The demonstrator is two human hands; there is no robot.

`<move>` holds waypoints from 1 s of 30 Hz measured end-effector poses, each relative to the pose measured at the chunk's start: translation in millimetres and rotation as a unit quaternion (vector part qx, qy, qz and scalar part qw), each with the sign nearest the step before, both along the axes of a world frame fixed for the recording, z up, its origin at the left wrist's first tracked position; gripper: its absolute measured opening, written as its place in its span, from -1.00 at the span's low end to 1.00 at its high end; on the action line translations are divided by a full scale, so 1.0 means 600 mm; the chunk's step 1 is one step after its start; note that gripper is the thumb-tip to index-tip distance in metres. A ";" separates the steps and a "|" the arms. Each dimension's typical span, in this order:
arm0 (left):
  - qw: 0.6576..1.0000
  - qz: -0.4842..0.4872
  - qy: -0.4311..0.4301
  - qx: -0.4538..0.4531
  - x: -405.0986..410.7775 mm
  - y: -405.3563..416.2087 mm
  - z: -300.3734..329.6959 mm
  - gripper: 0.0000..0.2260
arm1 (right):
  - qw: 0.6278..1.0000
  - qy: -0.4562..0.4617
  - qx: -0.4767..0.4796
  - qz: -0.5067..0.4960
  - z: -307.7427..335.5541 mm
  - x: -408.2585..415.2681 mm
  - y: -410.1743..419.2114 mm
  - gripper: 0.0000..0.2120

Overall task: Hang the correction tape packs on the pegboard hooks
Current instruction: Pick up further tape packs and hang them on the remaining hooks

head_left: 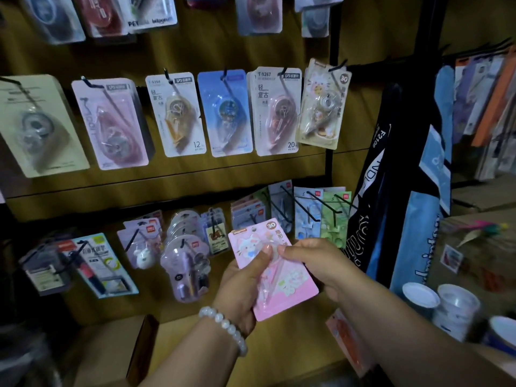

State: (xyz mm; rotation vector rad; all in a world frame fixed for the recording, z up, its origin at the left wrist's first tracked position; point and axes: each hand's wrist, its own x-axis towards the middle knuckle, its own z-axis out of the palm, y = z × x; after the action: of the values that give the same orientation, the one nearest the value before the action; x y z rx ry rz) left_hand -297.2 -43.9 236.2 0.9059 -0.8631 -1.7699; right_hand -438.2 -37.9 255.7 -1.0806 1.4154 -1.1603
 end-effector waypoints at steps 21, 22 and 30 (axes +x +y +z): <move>0.998 0.035 -0.039 0.033 0.002 -0.011 0.006 -0.71 | 0.959 -0.025 -0.201 -0.199 0.142 -0.119 -0.045 -0.87; 0.998 0.038 -0.042 0.034 0.001 -0.012 0.007 -0.71 | 0.951 -0.032 -0.224 -0.210 0.160 -0.125 -0.050 -0.87; 0.995 0.062 -0.064 0.039 -0.002 -0.013 0.012 -0.77 | 0.912 -0.068 -0.319 -0.251 0.273 -0.153 -0.087 -0.90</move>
State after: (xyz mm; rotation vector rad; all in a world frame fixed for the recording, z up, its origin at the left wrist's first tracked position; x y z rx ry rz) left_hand -298.4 -52.0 243.6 1.1104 -0.8055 -1.6617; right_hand -529.8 -89.9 419.3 -1.0549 1.2621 -2.1340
